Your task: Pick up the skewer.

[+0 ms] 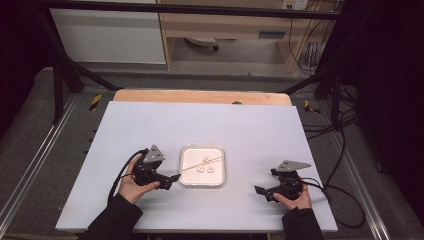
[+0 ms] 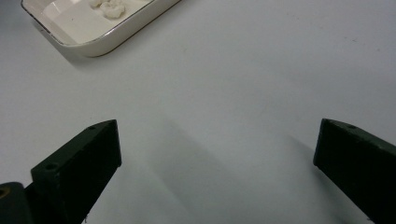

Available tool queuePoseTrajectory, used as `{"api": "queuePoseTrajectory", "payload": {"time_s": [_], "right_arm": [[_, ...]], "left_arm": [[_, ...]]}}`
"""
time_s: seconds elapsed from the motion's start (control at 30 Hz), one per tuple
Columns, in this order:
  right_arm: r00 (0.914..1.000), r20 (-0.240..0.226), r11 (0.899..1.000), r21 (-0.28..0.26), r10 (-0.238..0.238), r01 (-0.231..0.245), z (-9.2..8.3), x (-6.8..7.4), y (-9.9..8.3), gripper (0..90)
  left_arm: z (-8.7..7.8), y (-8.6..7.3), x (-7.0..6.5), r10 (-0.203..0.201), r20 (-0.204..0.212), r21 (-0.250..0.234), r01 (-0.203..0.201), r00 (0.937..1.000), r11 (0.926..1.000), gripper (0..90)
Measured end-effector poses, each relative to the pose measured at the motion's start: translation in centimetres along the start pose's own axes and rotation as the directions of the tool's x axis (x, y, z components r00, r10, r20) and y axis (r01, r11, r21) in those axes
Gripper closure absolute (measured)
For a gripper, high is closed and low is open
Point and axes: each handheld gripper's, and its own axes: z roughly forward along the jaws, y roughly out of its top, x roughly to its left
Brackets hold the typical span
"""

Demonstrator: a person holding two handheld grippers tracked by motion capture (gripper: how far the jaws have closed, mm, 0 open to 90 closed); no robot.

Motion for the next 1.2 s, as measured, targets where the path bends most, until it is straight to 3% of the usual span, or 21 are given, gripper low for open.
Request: {"api": "queuePoseTrajectory", "payload": {"time_s": [0.47, 0.63, 0.83, 0.9, 1.2], "right_arm": [[1.0, 0.0, 1.0, 0.002, -0.005, 0.005, 0.0, 0.0, 0.0, 1.5], [1.0, 0.0, 1.0, 0.005, -0.003, 0.003, 0.0, 0.0, 0.0, 1.5], [1.0, -0.003, 1.0, 0.006, -0.005, 0.005, 0.1, 0.0, 0.0, 1.6], [1.0, -0.004, 1.0, 0.006, -0.003, 0.003, 0.1, 0.0, 0.0, 1.6], [1.0, -0.005, 1.0, 0.005, -0.005, 0.005, 0.1, 0.0, 0.0, 1.6]], "left_arm": [[3.4, 2.2, -0.4, -0.004, 0.006, 0.043, 0.004, 1.0, 0.9991, 20.1], [5.0, 2.6, -0.9, 0.017, 0.009, 0.079, -0.018, 0.9998, 0.9968, 29.5], [5.9, 2.8, -0.9, 0.029, 0.018, 0.095, -0.031, 0.9994, 0.995, 46.8], [6.4, 2.9, -0.8, 0.026, 0.042, 0.101, -0.03, 0.9988, 0.9944, 50.6], [7.1, 2.8, -0.6, 0.028, 0.075, 0.111, -0.036, 0.9968, 0.9932, 70.6]]}}
